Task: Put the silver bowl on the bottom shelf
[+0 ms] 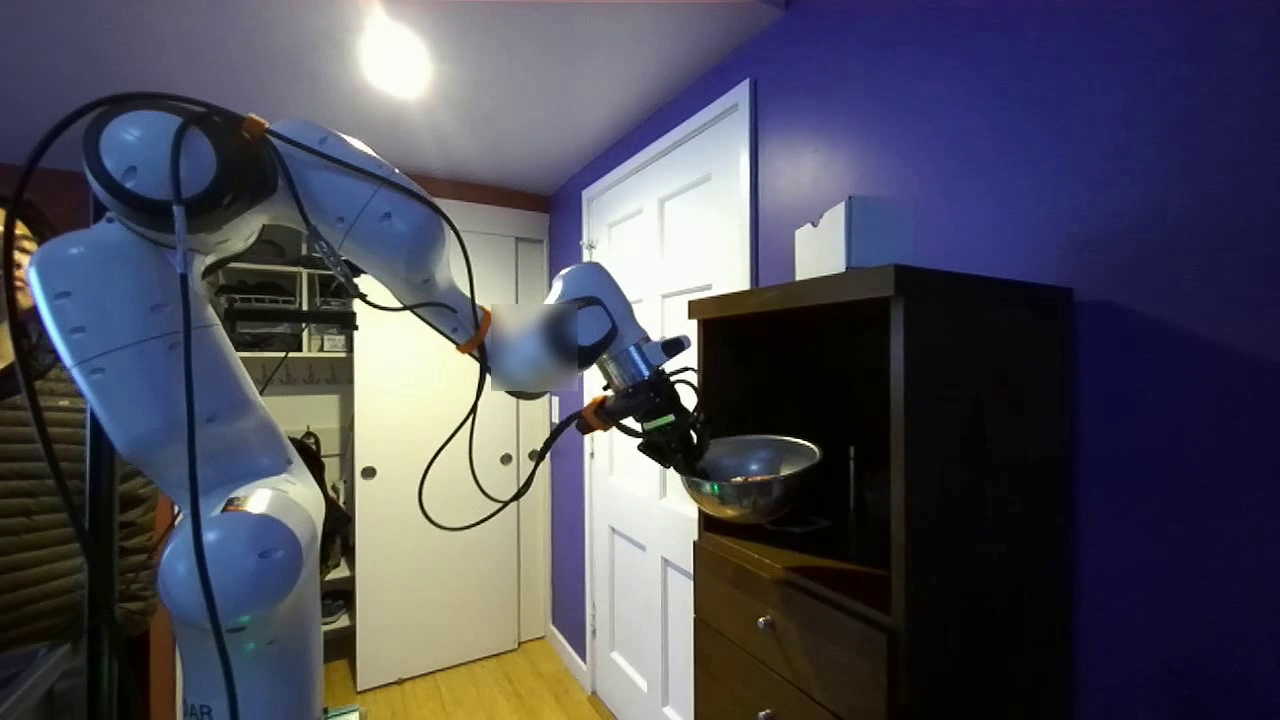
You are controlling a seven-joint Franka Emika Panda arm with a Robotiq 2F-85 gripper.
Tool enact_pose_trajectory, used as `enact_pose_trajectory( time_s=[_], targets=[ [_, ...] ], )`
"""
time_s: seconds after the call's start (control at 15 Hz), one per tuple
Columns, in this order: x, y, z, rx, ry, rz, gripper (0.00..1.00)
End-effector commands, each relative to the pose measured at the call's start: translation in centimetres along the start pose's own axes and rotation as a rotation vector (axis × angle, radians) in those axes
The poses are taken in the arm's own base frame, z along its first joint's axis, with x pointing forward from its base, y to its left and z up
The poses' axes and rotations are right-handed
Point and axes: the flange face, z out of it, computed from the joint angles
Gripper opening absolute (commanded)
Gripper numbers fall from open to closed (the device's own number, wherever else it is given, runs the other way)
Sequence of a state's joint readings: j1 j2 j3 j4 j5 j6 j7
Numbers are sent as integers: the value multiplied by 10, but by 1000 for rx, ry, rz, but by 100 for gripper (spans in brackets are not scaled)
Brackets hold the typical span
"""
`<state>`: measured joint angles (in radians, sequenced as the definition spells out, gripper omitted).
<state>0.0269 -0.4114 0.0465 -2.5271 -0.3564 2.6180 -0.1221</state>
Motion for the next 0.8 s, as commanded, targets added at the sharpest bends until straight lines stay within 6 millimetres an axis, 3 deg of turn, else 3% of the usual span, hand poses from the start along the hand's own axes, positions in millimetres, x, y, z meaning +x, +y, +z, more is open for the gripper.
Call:
enact_pose_trajectory(
  time_s=[0.0, 0.27, 0.47, 0.73],
  targets=[
    [-2, 5, 14, -14, 35, -101, 2],
    [-5, 18, 32, -9, 50, -180, 2],
    [1, 32, 45, -20, 82, -215, 2],
    [20, 36, 57, -26, 143, -270, 2]
  ],
)
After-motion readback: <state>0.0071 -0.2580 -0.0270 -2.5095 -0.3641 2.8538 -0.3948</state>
